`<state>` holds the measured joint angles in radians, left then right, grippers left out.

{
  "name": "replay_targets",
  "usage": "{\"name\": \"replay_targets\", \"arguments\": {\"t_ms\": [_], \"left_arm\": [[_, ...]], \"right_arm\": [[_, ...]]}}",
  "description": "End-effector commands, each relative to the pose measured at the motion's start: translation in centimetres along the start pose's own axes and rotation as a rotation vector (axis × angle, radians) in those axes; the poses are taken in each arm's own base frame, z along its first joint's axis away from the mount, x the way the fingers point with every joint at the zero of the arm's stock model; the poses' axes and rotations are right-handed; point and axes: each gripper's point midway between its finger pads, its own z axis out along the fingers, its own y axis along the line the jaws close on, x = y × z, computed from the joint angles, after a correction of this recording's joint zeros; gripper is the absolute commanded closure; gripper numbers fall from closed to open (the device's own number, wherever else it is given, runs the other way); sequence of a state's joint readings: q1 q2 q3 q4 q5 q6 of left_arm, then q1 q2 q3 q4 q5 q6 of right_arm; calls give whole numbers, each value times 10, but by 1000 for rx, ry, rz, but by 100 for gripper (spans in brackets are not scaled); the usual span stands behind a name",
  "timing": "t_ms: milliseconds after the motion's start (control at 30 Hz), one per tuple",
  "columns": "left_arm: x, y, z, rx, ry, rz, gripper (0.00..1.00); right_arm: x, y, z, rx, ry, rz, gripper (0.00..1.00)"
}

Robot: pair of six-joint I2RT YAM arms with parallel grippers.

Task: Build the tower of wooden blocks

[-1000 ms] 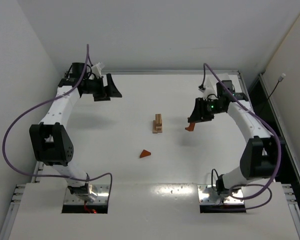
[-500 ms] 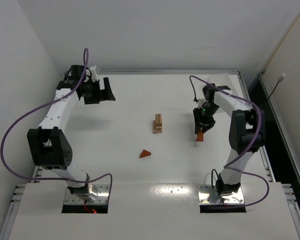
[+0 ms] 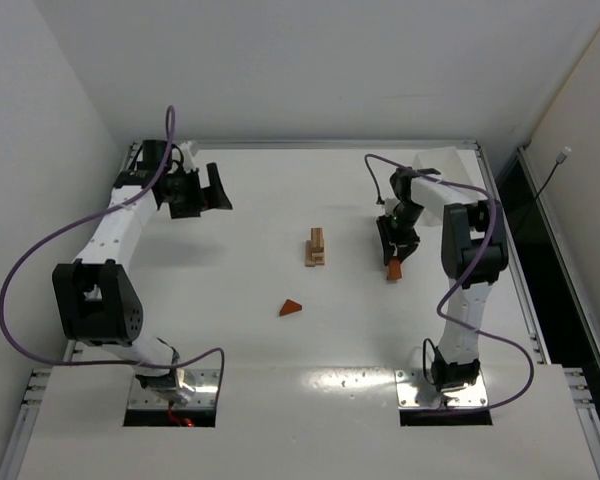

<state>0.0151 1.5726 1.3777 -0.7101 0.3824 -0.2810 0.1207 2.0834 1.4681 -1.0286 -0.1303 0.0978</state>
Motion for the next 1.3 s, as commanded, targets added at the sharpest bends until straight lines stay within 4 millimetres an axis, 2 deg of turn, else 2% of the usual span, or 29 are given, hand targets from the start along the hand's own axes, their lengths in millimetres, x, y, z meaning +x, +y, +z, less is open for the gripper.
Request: {"name": "replay_targets", "arguments": {"t_ms": [0,133,300,333,367,433,467,533,567,633,667,700,733,767,800,833,867,900,1000,1100,1267], "left_arm": [[-5,-6,-13,57,-48,-75,0],[4,9,-13,108,-41,-136,0],[19,18,-11,152,-9,-196,0],[20,11,-12,195,-15,-198,0],[27,14,-10,198,2,-229,0],[24,18,-10,162,-17,-277,0],[23,18,-13,153,-27,-292,0],[27,24,-12,121,-16,-278,0],[19,19,-15,114,-32,-241,0],[15,16,-20,93,-44,-153,0],[12,12,-22,113,-50,-124,0],[14,2,-21,137,-37,-86,0],[14,1,-22,123,-45,-40,0],[19,-10,-17,122,-29,6,0],[16,-15,-19,101,-47,63,0],[14,-10,-19,25,-66,86,0],[13,-19,-16,11,-68,133,0],[14,-19,-15,-11,-69,161,0],[5,-28,-16,-47,-88,233,0],[3,-31,-13,-50,-80,241,0],[7,-31,-6,-35,-57,236,0]], "right_arm": [[-19,0,-6,14,-56,-3,83],[-24,4,-5,-9,-80,-7,54],[-44,13,-32,-59,-225,-37,39],[-46,18,-45,-71,-262,-46,39],[-48,19,-52,-70,-295,-53,39],[-48,21,-61,-76,-350,-76,39],[-44,23,-72,-71,-404,-97,39],[-37,23,-82,-56,-453,-92,38],[-23,25,-89,-54,-486,-98,38],[-17,24,-98,-21,-558,-103,38],[-4,24,-89,-25,-555,-91,38],[-5,27,-107,-21,-646,-108,38],[5,26,-99,-21,-644,-107,38],[5,30,-111,-11,-708,-128,38],[14,32,-100,-7,-698,-138,40],[17,32,-98,1,-710,-133,40],[16,30,-98,13,-734,-118,41],[27,30,-85,15,-706,-111,42],[37,25,-71,25,-690,-81,43],[47,17,-60,45,-654,-51,43],[50,12,-51,54,-624,-23,38]]}}
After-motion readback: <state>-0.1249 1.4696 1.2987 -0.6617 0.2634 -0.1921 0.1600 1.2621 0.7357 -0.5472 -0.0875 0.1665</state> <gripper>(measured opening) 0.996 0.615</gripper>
